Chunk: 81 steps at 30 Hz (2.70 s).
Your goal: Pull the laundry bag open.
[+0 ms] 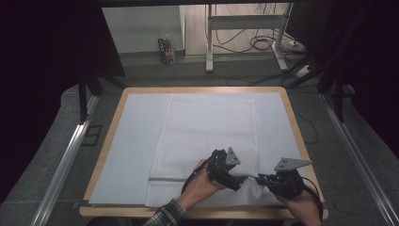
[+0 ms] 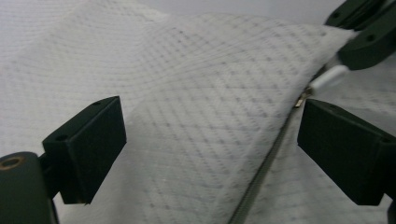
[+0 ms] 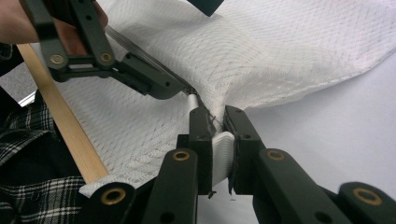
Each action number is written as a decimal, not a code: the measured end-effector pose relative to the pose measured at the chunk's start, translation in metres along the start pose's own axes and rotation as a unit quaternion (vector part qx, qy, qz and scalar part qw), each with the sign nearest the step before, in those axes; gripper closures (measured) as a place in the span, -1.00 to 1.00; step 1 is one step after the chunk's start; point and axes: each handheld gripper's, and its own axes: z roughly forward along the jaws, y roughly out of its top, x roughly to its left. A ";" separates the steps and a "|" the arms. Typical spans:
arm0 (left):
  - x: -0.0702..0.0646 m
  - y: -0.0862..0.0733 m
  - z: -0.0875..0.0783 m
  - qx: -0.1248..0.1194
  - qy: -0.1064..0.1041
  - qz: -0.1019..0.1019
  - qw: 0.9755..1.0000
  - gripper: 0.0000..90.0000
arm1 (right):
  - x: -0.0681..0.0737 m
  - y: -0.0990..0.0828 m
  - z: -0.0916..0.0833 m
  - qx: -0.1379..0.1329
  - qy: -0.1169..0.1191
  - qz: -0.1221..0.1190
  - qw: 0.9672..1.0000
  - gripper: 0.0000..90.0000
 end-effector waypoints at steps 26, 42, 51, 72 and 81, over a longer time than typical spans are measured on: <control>-0.019 0.018 0.011 0.013 -0.003 0.018 1.000 -0.83 | -0.001 -0.001 0.000 -0.001 0.001 0.003 1.000 0.78; -0.002 -0.004 -0.015 0.019 0.003 0.003 1.000 -0.72 | -0.001 -0.001 -0.002 -0.005 -0.007 0.001 1.000 0.78; -0.017 0.002 -0.022 0.019 -0.052 0.052 0.997 -0.19 | 0.001 0.000 -0.002 -0.011 -0.013 -0.010 1.000 0.78; -0.016 0.004 -0.010 0.044 -0.112 0.010 0.993 0.41 | 0.002 0.000 -0.002 -0.014 -0.017 -0.018 1.000 0.78; -0.016 0.010 0.000 0.054 -0.112 -0.008 0.992 0.54 | 0.003 0.001 -0.003 -0.017 -0.015 -0.019 1.000 0.77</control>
